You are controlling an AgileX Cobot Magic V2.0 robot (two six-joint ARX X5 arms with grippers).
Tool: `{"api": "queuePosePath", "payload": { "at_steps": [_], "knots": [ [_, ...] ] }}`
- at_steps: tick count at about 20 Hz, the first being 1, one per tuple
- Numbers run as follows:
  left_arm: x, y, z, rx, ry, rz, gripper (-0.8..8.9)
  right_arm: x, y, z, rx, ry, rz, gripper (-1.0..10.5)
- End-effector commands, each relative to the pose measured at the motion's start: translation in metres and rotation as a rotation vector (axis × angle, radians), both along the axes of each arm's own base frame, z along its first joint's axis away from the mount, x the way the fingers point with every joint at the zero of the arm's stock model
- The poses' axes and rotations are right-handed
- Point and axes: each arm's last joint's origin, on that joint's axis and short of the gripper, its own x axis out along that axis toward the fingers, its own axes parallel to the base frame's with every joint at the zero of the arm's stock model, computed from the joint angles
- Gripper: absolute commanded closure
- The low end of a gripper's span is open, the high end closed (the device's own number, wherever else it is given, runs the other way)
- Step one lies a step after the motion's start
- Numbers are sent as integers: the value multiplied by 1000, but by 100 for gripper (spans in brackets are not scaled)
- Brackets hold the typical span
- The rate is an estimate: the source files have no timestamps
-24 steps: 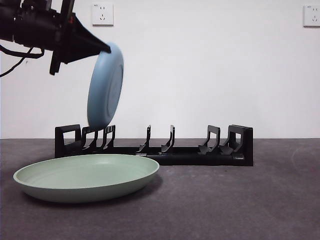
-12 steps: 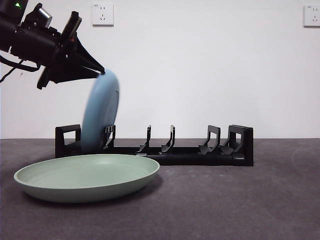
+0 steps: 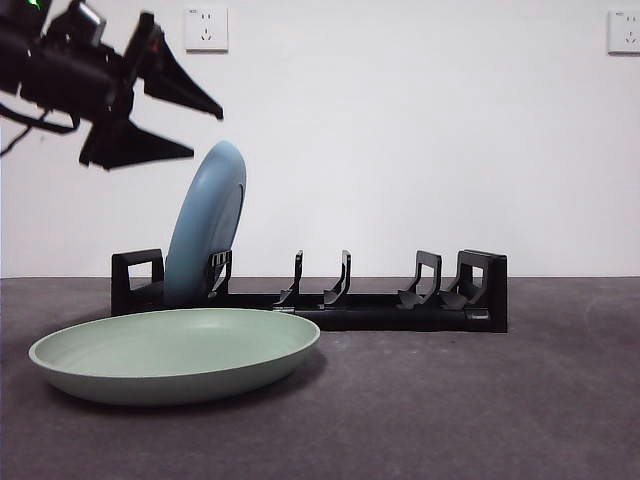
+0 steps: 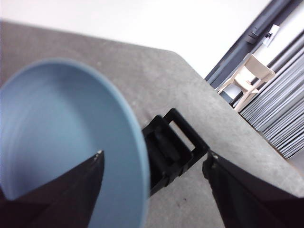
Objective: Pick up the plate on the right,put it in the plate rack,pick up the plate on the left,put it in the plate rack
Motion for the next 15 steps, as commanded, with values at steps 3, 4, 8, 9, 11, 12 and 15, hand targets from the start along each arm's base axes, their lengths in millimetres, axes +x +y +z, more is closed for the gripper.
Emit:
{"api": "queuePosePath", "payload": {
  "at_steps": [3,4,8,9,11,12,15],
  "knots": [
    [-27,0,38,85,-175,-33,460,19,10,-26,-32,167,63,572],
    [-34,0,44,113,-195,-29,462,23,13,-32,-30,201,92,572],
    [-66,-1,64,254,-261,9,463,40,31,-56,-63,302,148,573],
    [-80,-2,70,317,-284,17,463,46,39,-67,-87,345,171,573],
    [-104,-5,77,419,-299,25,463,56,54,-92,-137,429,212,574],
    [-113,-6,79,462,-298,28,465,61,61,-104,-159,465,232,575],
    [-139,-14,77,665,-322,-14,468,73,85,-141,-211,564,279,667]
  ]
}}
